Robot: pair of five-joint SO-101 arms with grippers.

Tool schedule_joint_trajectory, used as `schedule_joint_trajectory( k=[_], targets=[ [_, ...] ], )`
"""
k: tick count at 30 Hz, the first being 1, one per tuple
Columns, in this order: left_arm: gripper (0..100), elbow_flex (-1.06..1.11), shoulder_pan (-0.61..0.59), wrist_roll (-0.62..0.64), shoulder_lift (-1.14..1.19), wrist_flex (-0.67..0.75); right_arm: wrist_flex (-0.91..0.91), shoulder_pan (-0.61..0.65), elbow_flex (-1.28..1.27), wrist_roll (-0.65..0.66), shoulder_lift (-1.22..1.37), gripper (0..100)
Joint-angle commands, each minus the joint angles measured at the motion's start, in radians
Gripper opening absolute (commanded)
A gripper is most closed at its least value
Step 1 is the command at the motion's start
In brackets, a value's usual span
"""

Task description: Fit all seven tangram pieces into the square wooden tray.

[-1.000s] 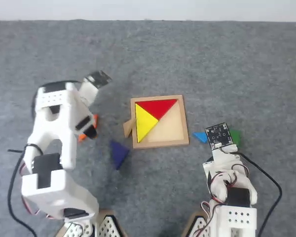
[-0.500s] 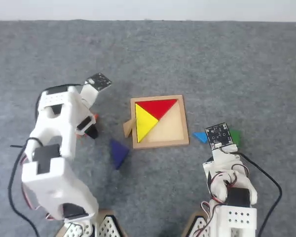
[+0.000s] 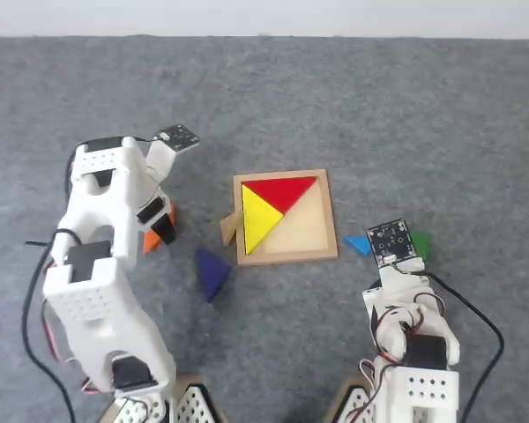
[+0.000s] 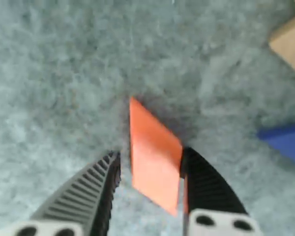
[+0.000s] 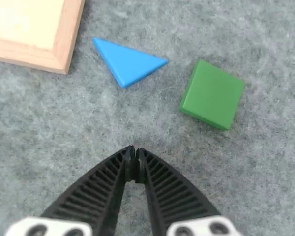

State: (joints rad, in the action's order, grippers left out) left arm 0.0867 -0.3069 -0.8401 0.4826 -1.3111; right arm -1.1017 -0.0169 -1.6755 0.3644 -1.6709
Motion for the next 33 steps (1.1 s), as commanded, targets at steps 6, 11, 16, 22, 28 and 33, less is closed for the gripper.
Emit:
schedule_joint_trajectory(
  k=[6,11,16,22,28,33],
  targets=[
    [20,0.116,-0.009,0.064,-0.322,0.048,-0.002,0.002,-0.015,0.009,-0.013,0.8],
    [21,0.378,0.0,0.057,-0.496,0.183,-0.002,0.002,-0.015,0.009,-0.013,0.8],
    [21,0.441,0.023,0.044,-0.446,0.236,-0.002,0.002,-0.015,0.009,-0.013,0.8],
    [21,0.271,0.003,0.066,-0.213,0.235,-0.002,0.002,-0.015,0.009,-0.013,0.8],
    [20,0.127,-0.025,0.066,-0.092,0.123,-0.002,0.002,-0.015,0.009,-0.013,0.8],
    [19,0.122,-0.023,0.049,-0.094,0.126,-0.002,0.002,-0.015,0.009,-0.013,0.8]
  ],
)
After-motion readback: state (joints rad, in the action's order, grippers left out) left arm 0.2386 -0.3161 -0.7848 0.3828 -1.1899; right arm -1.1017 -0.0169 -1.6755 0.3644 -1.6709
